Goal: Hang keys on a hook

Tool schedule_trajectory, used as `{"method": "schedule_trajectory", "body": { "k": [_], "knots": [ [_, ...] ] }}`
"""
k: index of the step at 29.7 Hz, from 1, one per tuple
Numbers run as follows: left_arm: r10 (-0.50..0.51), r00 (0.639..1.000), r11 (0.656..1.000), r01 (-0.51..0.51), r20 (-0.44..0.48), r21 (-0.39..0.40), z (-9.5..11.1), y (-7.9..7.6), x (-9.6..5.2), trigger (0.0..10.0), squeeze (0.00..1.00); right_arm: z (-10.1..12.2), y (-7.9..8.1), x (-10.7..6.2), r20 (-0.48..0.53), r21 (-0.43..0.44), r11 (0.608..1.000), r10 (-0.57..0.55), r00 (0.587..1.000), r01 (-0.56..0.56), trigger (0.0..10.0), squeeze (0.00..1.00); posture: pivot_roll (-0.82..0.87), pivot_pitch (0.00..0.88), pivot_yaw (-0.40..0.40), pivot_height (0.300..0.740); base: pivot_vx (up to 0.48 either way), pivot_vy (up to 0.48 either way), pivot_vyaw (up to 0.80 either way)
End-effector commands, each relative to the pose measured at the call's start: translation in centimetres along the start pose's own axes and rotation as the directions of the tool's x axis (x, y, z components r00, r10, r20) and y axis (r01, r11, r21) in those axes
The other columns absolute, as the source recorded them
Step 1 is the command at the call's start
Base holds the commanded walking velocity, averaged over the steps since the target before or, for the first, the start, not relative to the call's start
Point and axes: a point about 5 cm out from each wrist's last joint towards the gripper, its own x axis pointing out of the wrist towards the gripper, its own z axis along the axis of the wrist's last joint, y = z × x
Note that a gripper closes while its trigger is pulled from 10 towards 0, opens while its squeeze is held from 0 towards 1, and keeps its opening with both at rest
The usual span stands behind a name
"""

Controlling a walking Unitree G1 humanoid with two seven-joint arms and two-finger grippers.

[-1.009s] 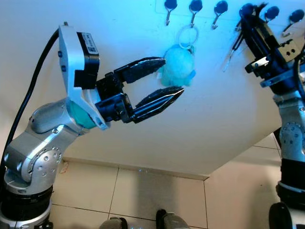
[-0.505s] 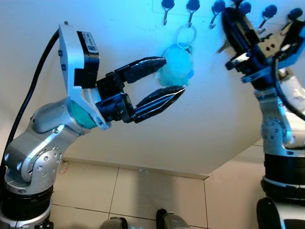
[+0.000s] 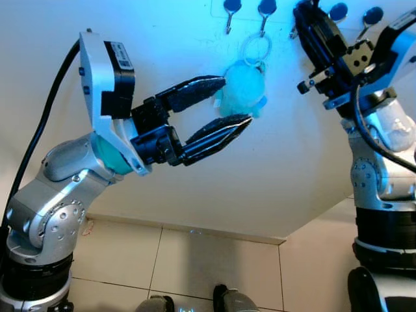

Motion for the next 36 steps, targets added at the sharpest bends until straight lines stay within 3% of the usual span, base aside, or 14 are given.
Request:
{"method": "schedule_trajectory", "body": {
  "k": [1,10,11,12,17,21,25,28,30,35,36],
  "knots": [
    [-0.01,1.0,1.0,0.01,0.0,0.001,0.1,-0.2,0.0,10.0,0.0,-0.2,0.2,-0.3,-0.018,0.005,1.0,0.003,1.0,-0.003,10.0,1.0,-0.01,0.114,0.059,0.74,0.0,0.0,0.0],
    [-0.008,1.0,1.0,0.008,0.0,-0.001,0.0,-0.1,0.1,10.0,0.0,-0.5,0.0,-1.2,-0.037,0.026,0.998,-0.054,0.998,0.055,10.0,1.0,-0.01,0.116,0.059,0.74,0.0,0.0,0.0],
    [-0.007,1.0,1.0,0.007,0.0,-0.002,0.0,-0.1,0.1,10.0,0.0,-0.5,-0.1,-1.3,-0.039,0.024,0.998,-0.064,0.997,0.065,10.0,0.65,-0.01,0.116,0.059,0.74,0.0,0.0,0.0],
    [-0.006,1.0,1.0,0.006,0.001,-0.002,0.0,-0.1,0.1,10.0,0.0,-0.4,-0.3,-1.6,-0.041,0.022,0.997,-0.078,0.996,0.079,10.0,0.0,-0.01,0.116,0.056,0.74,0.0,0.0,0.0],
    [-0.005,1.0,1.0,0.005,0.001,-0.002,-0.1,-0.1,0.1,10.0,0.0,-0.3,-0.4,-1.9,-0.044,0.024,0.995,-0.096,0.994,0.097,10.0,0.0,-0.02,0.116,0.052,0.74,0.0,0.0,0.0],
    [-0.003,1.0,1.0,0.003,0.001,-0.004,-0.1,-0.1,0.0,10.0,0.0,-0.3,0.0,-3.7,-0.088,0.074,0.994,-0.08,0.993,0.086,10.0,0.0,-0.03,0.121,0.043,0.74,0.0,0.0,0.0],
    [-0.002,1.0,1.0,0.002,-0.001,-0.006,-0.3,-0.1,0.0,10.0,0.0,-0.9,2.2,-7.0,-0.199,0.198,0.98,0.075,0.977,-0.035,10.0,0.0,-0.03,0.123,0.036,0.74,0.0,0.0,0.0],
    [-0.001,1.0,1.0,0.001,-0.004,-0.007,-0.4,-0.1,-0.1,10.0,0.0,-1.1,3.0,-7.9,-0.228,0.24,0.969,0.12,0.966,-0.064,10.0,0.0,-0.04,0.121,0.036,0.74,0.0,0.0,0.0],
    [0.005,1.0,1.0,-0.005,-0.02,-0.004,-0.6,-0.1,-0.3,10.0,0.0,-1.3,4.3,-9.4,-0.273,0.29,0.955,0.141,0.951,-0.058,10.0,0.0,-0.04,0.115,0.038,0.74,0.0,0.0,0.0],
    [0.142,0.987,0.989,-0.138,-0.078,0.057,-1.0,0.6,-0.8,10.0,0.0,-1.1,5.2,-10.1,-0.29,0.277,0.96,0.043,0.956,0.041,10.0,0.0,-0.05,0.102,0.05,0.74,0.0,0.0,0.0],
    [0.189,0.974,0.98,-0.179,-0.124,0.087,-1.6,0.8,-1.2,10.0,0.0,-0.9,5.6,-10.0,-0.281,0.287,0.957,0.031,0.959,0.053,10.0,0.0,-0.06,0.096,0.056,0.74,0.0,0.0,0.0]
  ]
}}
